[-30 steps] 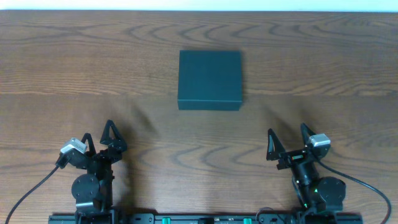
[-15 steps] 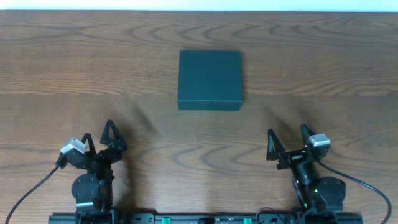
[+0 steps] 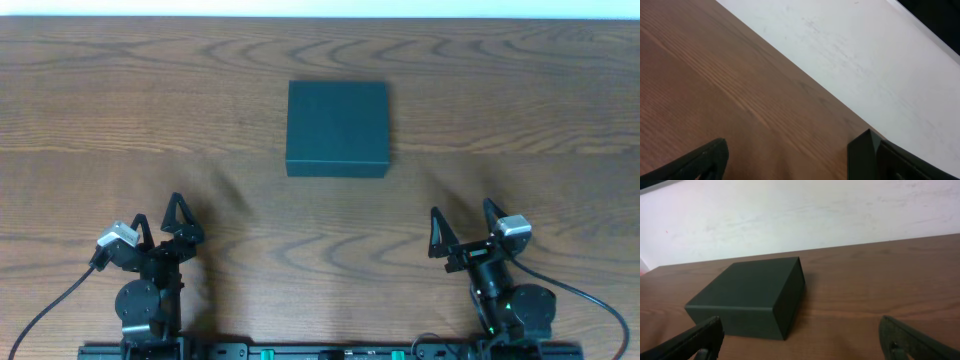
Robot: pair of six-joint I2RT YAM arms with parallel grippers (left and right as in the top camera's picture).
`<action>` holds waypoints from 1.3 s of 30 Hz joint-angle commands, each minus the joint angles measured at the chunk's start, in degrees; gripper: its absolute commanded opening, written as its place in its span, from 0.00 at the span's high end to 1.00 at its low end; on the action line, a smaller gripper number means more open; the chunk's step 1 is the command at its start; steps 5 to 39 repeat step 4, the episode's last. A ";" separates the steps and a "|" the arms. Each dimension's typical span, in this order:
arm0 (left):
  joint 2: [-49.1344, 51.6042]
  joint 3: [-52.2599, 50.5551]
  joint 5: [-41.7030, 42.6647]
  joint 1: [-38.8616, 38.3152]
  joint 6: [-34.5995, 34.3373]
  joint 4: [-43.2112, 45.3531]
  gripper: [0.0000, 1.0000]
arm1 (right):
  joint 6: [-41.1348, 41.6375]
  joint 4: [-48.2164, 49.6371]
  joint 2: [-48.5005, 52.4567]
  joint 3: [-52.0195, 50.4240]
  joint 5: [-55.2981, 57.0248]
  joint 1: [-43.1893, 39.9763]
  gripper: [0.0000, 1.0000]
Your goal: Pack container
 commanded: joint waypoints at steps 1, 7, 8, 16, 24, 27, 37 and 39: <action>-0.42 -1.88 -0.63 0.17 -0.20 -1.33 0.05 | 0.48 -0.37 -0.37 -0.11 0.15 -0.35 0.01; -0.42 -1.88 -0.63 0.17 -0.20 -1.33 0.05 | 0.48 -0.37 -0.37 -0.11 0.15 -0.35 0.01; -0.42 -1.88 -0.63 0.17 -0.20 -1.33 0.05 | 0.48 -0.37 -0.37 -0.11 0.15 -0.35 0.01; -0.42 -1.88 -0.63 0.17 -0.20 -1.33 0.05 | 0.48 -0.37 -0.37 -0.11 0.15 -0.35 0.01; -0.42 -1.88 -0.63 0.17 -0.20 -1.33 0.05 | 0.48 -0.37 -0.37 -0.11 0.15 -0.35 0.01; -0.42 -1.88 -0.63 0.17 -0.20 -1.33 0.05 | 0.48 -0.37 -0.37 -0.11 0.15 -0.35 0.01; -0.42 -1.88 -0.63 0.17 -0.20 -1.33 0.05 | 0.48 -0.37 -0.37 -0.11 0.15 -0.35 0.01; -0.42 -1.88 -0.63 0.17 -0.20 -1.33 0.05 | 0.48 -0.37 -0.37 -0.11 0.15 -0.35 0.01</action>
